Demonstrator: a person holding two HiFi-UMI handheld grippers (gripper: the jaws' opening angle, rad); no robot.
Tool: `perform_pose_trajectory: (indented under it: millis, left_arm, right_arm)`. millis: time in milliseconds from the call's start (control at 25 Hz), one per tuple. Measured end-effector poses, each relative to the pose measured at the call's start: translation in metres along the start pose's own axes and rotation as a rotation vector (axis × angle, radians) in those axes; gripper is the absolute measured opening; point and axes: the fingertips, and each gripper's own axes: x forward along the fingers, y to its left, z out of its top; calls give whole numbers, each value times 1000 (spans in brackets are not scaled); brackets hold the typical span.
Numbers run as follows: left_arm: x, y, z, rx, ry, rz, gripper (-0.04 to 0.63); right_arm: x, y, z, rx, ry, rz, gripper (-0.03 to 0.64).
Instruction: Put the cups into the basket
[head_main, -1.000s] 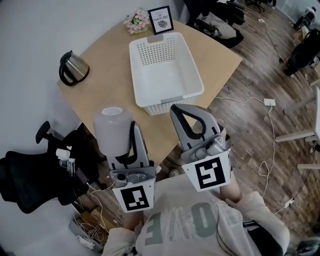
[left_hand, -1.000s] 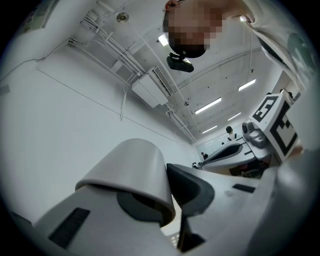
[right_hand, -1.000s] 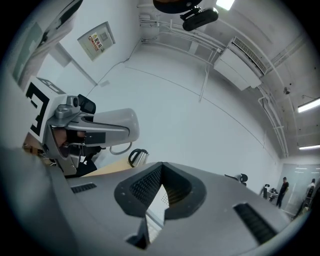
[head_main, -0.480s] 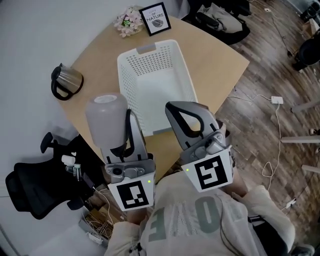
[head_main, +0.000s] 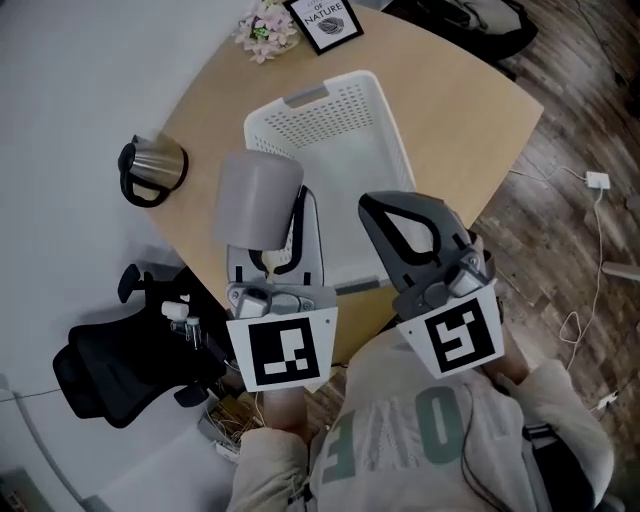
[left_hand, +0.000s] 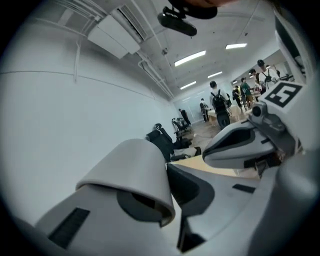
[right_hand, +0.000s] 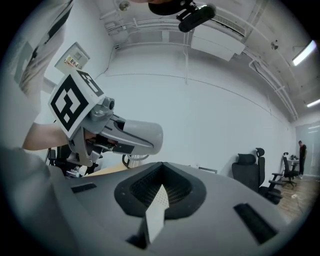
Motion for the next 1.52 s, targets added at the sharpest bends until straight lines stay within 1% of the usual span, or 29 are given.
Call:
perform_pose_trajectory:
  millis: [120, 200, 320, 400, 480, 640, 760, 880, 960, 1120, 1240, 1320, 1440, 1520]
  left_arm:
    - [29, 1, -20, 45, 93, -34, 48]
    - [46, -2, -35, 77, 156, -78, 48]
    - [70, -15, -64, 134, 267, -201, 48]
    - [86, -27, -90, 127, 349, -278, 48]
    - [99, -39, -118, 127, 427, -332, 48]
    - [122, -59, -160, 179, 571, -427, 48]
    - [129, -76, -191, 255, 690, -515, 48]
    - [126, -94, -220, 329, 783, -613, 48]
    - [125, -104, -235, 348, 829, -659, 48]
    - [124, -115, -259, 409, 900, -710, 48]
    - [117, -121, -275, 427, 952, -751, 48]
    - [117, -122, -284, 442, 981, -756, 48]
    - [119, -121, -291, 507, 996, -741, 48]
    - [117, -123, -293, 538, 1004, -748, 49]
  right_arm:
    - [14, -20, -21, 107, 36, -25, -2]
    - [22, -36, -33, 147, 61, -50, -2]
    - [26, -58, -45, 180, 80, -99, -2]
    - [24, -72, -51, 203, 87, -136, -2]
    - [21, -85, -58, 237, 90, -165, -2]
    - [15, -109, -74, 289, 98, -198, -2]
    - [10, -124, -90, 312, 122, -235, -2]
    - [4, -132, -103, 353, 145, -265, -2]
    - [0, -137, -111, 362, 150, -273, -2]
    - [-5, -144, -127, 359, 168, -294, -2]
    - [-7, -141, -136, 389, 180, -288, -2]
    - [-8, -137, -140, 399, 179, -267, -2]
    - [-7, -130, -145, 393, 188, -256, -2]
    - [-7, -125, -147, 383, 199, -250, -2]
